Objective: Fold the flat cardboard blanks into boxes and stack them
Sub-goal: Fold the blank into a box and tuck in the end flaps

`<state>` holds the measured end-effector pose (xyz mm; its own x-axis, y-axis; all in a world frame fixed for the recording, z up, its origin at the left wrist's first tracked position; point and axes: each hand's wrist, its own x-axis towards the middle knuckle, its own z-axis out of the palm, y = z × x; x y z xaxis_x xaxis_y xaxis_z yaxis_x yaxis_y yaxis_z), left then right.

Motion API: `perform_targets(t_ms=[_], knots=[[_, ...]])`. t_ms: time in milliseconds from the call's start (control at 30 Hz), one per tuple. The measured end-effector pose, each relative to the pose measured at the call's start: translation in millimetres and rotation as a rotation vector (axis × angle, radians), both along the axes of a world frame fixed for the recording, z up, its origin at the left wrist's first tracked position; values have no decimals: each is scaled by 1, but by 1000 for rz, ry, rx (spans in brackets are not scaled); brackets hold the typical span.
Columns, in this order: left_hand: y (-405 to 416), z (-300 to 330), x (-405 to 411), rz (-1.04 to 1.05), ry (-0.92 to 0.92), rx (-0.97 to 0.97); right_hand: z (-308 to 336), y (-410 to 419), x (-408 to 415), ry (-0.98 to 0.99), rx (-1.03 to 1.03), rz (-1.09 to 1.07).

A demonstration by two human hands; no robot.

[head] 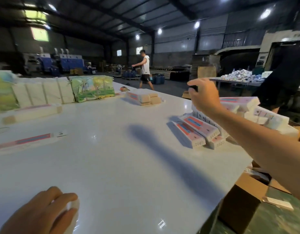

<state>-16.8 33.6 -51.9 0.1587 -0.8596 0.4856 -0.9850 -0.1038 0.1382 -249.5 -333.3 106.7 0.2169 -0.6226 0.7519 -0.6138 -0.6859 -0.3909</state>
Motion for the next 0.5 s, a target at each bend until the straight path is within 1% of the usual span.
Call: perform_targets(t_ms=[33, 100, 167, 200, 233, 300, 333, 367, 433, 500], knots=[[2, 5, -5, 59, -25, 16, -6, 28, 24, 18, -5, 137], [2, 18, -15, 156, 77, 67, -26, 83, 65, 106, -3, 387], [4, 19, -23, 222, 35, 141, -53, 130, 98, 218, 35, 594], [5, 18, -25, 253, 53, 145, -66, 149, 113, 270, 74, 663], [6, 18, -27, 285, 65, 132, -80, 165, 126, 322, 123, 707], [4, 16, -26, 289, 55, 93, -106, 189, 147, 426, 217, 746], [6, 14, -26, 285, 54, 82, -118, 197, 153, 480, 232, 755], [7, 15, -27, 279, 43, 100, -130, 203, 158, 531, 212, 758], [8, 11, -25, 256, 65, 72, -146, 207, 161, 598, 91, 749], [7, 9, -23, 252, 49, 58, -152, 207, 160, 572, 33, 762]])
